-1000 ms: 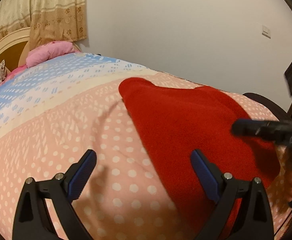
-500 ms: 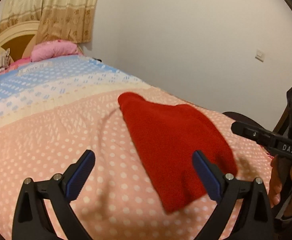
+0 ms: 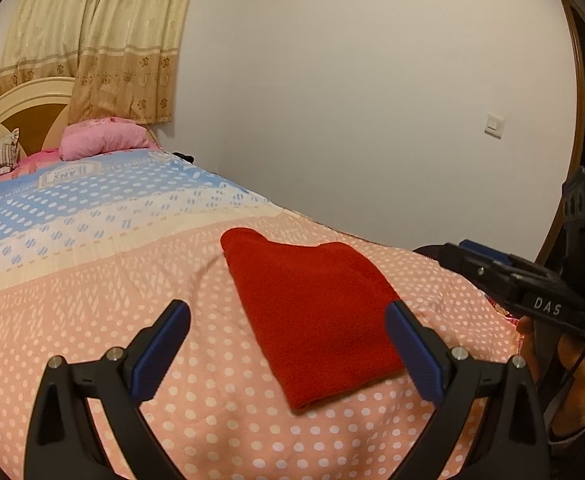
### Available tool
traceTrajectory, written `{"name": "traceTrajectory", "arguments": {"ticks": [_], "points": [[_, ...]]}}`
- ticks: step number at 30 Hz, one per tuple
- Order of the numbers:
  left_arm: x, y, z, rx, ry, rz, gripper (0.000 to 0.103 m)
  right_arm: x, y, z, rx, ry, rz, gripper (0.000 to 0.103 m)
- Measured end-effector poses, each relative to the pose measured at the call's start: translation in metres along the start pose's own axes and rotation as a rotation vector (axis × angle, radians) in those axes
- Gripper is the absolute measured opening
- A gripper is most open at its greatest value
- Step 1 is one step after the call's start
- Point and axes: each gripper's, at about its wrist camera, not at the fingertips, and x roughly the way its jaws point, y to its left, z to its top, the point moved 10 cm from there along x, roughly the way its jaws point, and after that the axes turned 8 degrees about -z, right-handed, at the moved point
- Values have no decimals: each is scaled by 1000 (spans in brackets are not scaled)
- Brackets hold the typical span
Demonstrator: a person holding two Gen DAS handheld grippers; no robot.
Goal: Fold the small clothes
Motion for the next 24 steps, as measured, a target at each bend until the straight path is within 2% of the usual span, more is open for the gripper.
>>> {"name": "traceTrajectory", "arguments": {"ticks": [24], "points": [[1,-1,-1,-4,0,4,100,4,-6,-10,36,29,11,70]]}}
